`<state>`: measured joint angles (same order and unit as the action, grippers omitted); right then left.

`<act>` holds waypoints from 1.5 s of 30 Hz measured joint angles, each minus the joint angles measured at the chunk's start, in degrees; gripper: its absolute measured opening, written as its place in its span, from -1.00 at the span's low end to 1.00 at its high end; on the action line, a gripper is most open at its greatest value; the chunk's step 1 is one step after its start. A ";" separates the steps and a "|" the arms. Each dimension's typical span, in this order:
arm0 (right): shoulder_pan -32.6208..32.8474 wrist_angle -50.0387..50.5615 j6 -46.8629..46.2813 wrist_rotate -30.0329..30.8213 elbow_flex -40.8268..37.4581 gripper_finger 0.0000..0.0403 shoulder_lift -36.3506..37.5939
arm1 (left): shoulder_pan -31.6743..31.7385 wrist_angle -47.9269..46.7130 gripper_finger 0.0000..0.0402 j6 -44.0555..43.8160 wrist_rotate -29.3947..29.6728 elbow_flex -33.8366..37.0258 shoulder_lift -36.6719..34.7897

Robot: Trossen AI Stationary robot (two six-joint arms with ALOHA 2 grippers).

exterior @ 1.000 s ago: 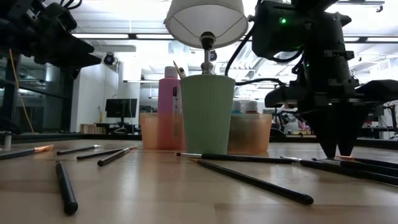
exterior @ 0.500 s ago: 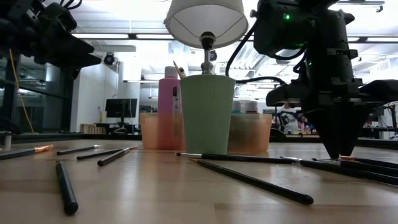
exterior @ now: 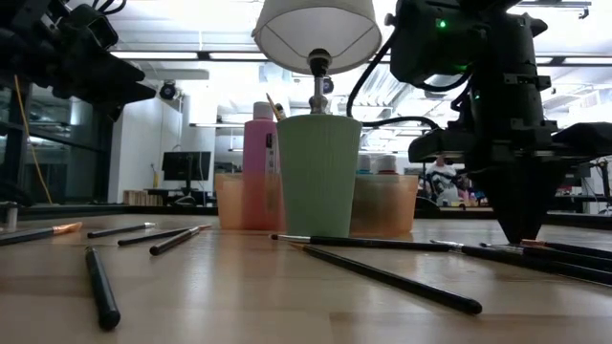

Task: Pick & Place Paint Supplies
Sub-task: Put the orange paintbrushes into the green cup

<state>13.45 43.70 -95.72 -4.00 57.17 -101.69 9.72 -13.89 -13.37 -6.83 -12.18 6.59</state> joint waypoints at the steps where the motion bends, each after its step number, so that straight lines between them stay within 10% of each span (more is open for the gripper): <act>1: 0.00 -0.05 0.00 0.03 -0.01 -0.81 0.00 | 0.00 0.00 -0.14 0.00 0.00 0.00 0.00; 19: 3.61 -3.16 -1.74 4.06 -0.04 -0.98 4.68 | 0.01 0.00 -0.14 0.00 0.00 0.00 0.00; 30: 9.02 -1.90 1.28 22.42 -0.07 -0.98 19.97 | 0.02 0.00 -0.14 0.00 0.00 0.00 0.00; 45: 11.89 -28.44 52.46 43.43 -0.02 -0.98 33.38 | 0.00 0.00 -0.14 0.00 0.00 0.01 0.00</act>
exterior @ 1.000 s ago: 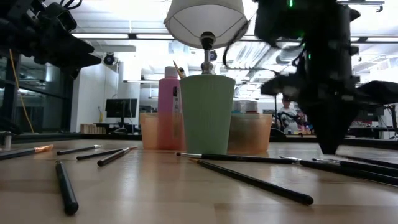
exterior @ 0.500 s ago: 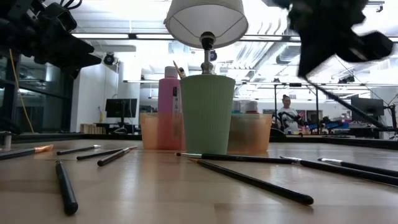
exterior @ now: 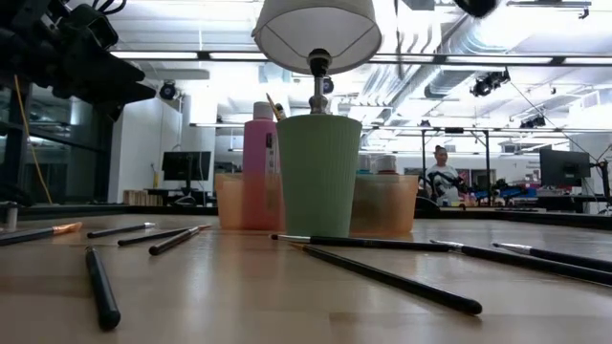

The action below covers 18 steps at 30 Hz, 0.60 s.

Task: Pick & Place Paint Supplies
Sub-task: Put the orange paintbrushes into the green cup

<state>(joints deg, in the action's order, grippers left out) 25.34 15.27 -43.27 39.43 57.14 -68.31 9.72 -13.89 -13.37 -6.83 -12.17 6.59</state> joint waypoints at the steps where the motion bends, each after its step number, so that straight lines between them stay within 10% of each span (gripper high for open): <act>1: -0.21 -3.04 4.62 -0.68 0.00 -0.98 -0.42 | 0.02 0.00 -0.14 0.00 0.00 0.00 0.00; 18: -6.47 -23.28 33.34 -14.46 0.02 -0.98 -11.65 | 0.01 0.00 -0.14 0.00 0.00 0.00 0.00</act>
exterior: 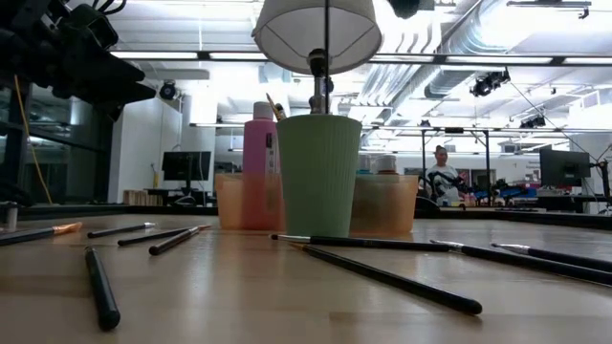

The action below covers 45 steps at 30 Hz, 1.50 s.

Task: Pick & Place Paint Supplies
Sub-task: Put the orange paintbrushes into the green cup, then put the gray paintbrushes into the green cup

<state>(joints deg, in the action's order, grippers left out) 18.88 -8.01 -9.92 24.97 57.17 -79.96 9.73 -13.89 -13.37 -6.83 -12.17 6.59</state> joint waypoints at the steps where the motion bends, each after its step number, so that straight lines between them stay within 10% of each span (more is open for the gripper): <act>1: -0.23 -0.68 0.63 0.01 0.00 -0.98 -0.98 | 0.00 0.00 -0.14 0.00 0.00 0.01 0.00; 16: -1.40 -1.05 -0.37 -5.23 0.00 -0.94 -6.80 | 0.01 0.00 -0.14 0.00 0.00 0.00 0.00; 29: -2.54 4.69 -10.83 -2.37 0.00 -0.45 -6.50 | -0.01 0.00 -0.14 0.00 0.00 0.01 0.00; 45: -0.66 39.20 -63.13 -12.95 0.00 -0.41 -1.67 | 0.01 0.01 -0.14 0.00 -0.01 0.00 -0.02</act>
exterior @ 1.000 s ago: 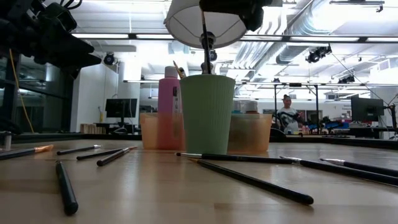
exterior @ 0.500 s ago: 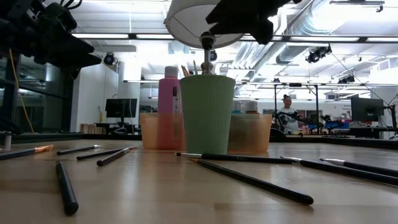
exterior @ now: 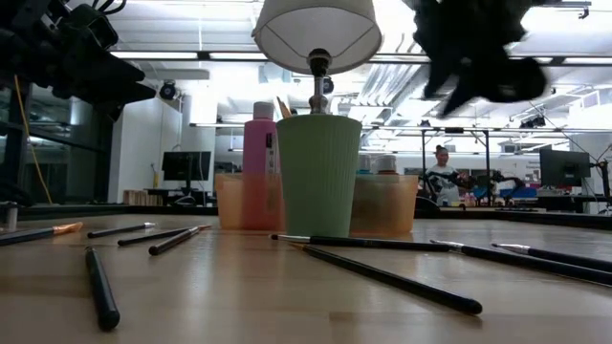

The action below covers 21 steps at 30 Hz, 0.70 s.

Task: Pick & Place Paint Supplies
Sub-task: Put the gray paintbrushes into the green cup

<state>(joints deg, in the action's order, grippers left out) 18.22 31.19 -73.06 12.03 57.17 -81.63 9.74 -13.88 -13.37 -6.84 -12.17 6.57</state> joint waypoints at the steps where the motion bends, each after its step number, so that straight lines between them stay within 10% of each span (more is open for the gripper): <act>1: 0.25 2.47 -3.80 -1.79 0.00 -0.42 -0.12 | -0.02 -0.01 -0.14 0.00 -0.01 0.01 0.02; 7: 1.96 11.96 -18.41 -5.18 -0.01 -0.39 -0.71 | -0.01 -0.01 -0.14 0.00 0.01 0.00 0.01; 21: 1.24 7.37 -21.26 -16.33 0.00 -0.14 -12.60 | -0.02 -0.01 -0.14 0.00 -0.01 0.01 0.02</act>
<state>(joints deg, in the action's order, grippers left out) 19.45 38.56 -94.32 -4.30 57.17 -94.23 9.72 -13.89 -13.37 -6.85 -12.16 6.59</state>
